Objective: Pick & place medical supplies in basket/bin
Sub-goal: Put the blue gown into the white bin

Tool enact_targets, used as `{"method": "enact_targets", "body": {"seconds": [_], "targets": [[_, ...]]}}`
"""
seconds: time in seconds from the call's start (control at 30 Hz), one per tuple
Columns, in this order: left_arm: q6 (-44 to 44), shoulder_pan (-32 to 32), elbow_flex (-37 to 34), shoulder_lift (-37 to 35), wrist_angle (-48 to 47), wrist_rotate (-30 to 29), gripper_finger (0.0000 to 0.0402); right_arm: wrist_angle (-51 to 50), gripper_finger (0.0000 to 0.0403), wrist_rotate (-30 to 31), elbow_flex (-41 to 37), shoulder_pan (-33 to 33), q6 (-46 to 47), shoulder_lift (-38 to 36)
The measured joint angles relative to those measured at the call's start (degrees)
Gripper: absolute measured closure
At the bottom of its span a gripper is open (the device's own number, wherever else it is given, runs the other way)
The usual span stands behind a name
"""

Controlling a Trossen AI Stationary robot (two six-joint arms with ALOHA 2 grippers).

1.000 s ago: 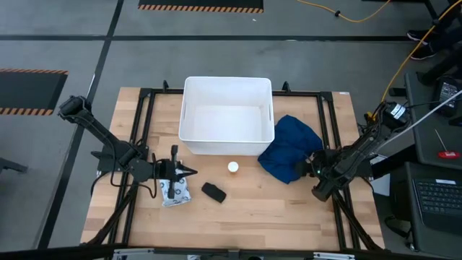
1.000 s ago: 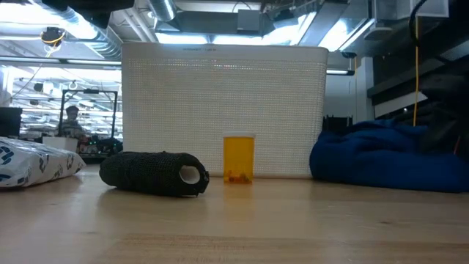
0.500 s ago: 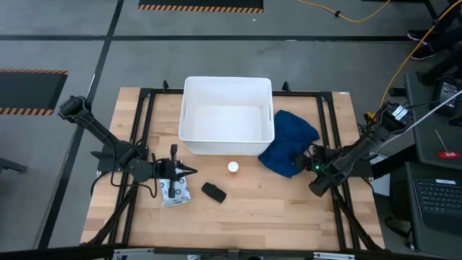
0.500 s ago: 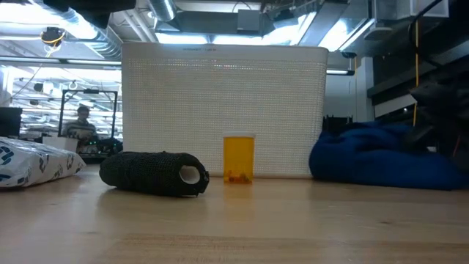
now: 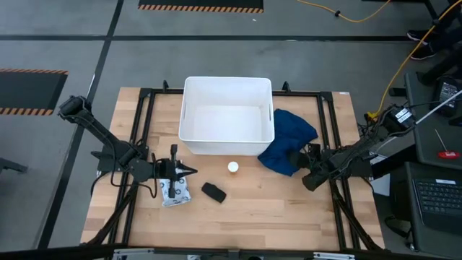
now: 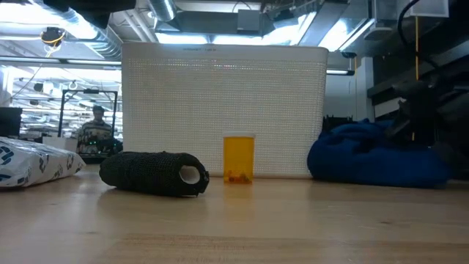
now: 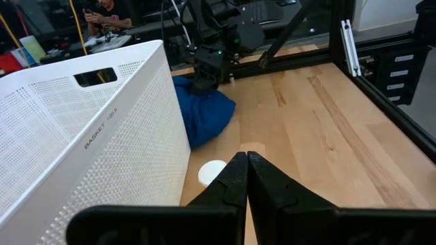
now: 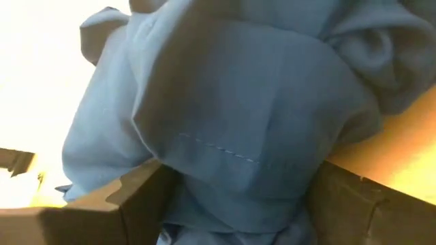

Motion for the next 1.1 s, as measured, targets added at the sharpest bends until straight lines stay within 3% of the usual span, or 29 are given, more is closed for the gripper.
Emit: {"method": "enact_targets", "body": {"seconds": [0.13,0.23,0.53,0.57,0.87,1.1], "targets": [[0.0,0.0,0.0,0.0,0.0,0.0,0.0398,0.0,0.0125,0.0,0.0,-1.3,-1.2,0.0],[0.0,0.0,0.0,0.0,0.0,0.0,0.0398,0.0,0.0162,0.0,0.0,-1.4,-1.4,0.0],[0.0,0.0,0.0,0.0,0.0,0.0,0.0398,0.0,0.0369,0.4,0.1,-1.4,-2.3,0.0],[0.0,0.0,0.0,0.0,0.0,0.0,0.0398,0.0,0.0377,1.0,0.1,-1.4,-2.5,0.0],[0.0,0.0,0.0,0.0,0.0,0.0,0.0398,-2.3,0.0377,8.2,0.8,-1.4,-4.3,-1.0],[-0.1,0.0,0.0,0.0,0.0,0.0,0.0398,-23.3,0.0377,12.3,9.5,-1.4,-5.6,-5.6]]}}
